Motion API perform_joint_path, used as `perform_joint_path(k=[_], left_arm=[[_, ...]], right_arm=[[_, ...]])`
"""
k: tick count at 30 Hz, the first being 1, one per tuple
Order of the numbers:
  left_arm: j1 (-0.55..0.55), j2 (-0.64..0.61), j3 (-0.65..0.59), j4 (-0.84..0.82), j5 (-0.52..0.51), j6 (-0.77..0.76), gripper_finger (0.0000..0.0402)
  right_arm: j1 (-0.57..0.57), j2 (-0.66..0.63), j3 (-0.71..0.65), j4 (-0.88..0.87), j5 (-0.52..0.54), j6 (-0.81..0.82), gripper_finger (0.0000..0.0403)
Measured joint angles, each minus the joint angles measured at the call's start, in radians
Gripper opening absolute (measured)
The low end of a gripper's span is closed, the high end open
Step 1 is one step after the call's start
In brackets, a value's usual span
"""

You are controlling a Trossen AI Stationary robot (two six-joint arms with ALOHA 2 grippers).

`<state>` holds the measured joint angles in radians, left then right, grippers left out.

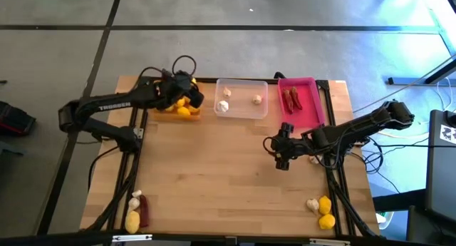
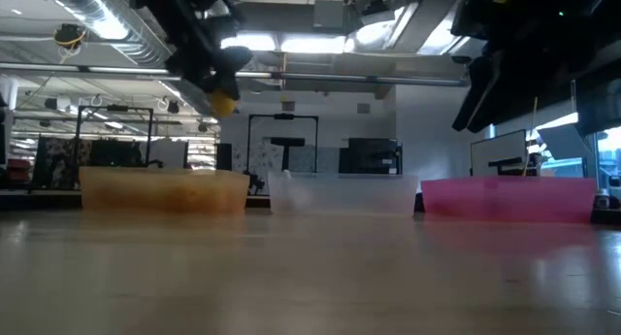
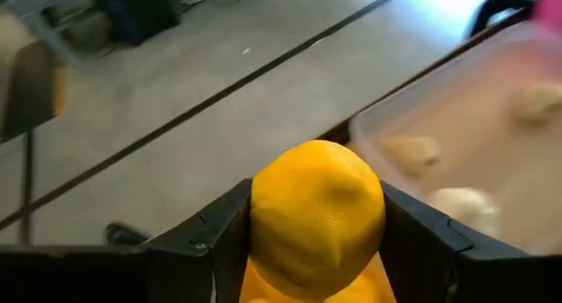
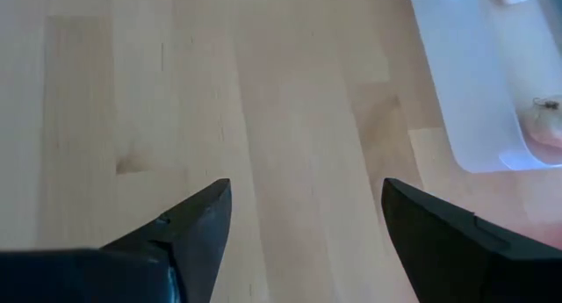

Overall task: Sort produce into baskets
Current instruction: Put the yellow lemon into the orange bin

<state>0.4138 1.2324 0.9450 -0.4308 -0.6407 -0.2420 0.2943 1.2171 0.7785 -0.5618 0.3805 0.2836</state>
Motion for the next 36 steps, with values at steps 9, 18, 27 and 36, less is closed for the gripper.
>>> perform_joint_path(k=[9, 18, 27, 36], left_arm=[[0.165, 0.000, -0.121, 0.005, 0.000, -0.065, 0.0203], [0.274, 0.001, -0.233, 0.038, 0.001, -0.152, 0.0203], [0.315, 0.001, -0.337, 0.094, 0.003, -0.191, 0.0203], [0.321, 0.001, -0.395, 0.136, 0.014, -0.195, 0.0216]], right_arm=[[0.000, 0.000, -0.009, 0.027, 0.000, 0.000, 0.0287], [0.000, 0.000, -0.009, 0.059, 0.001, -0.003, 0.0287], [0.000, 0.000, -0.009, 0.092, 0.015, -0.012, 0.0287], [0.000, 0.000, -0.009, 0.098, 0.016, -0.027, 0.0287]])
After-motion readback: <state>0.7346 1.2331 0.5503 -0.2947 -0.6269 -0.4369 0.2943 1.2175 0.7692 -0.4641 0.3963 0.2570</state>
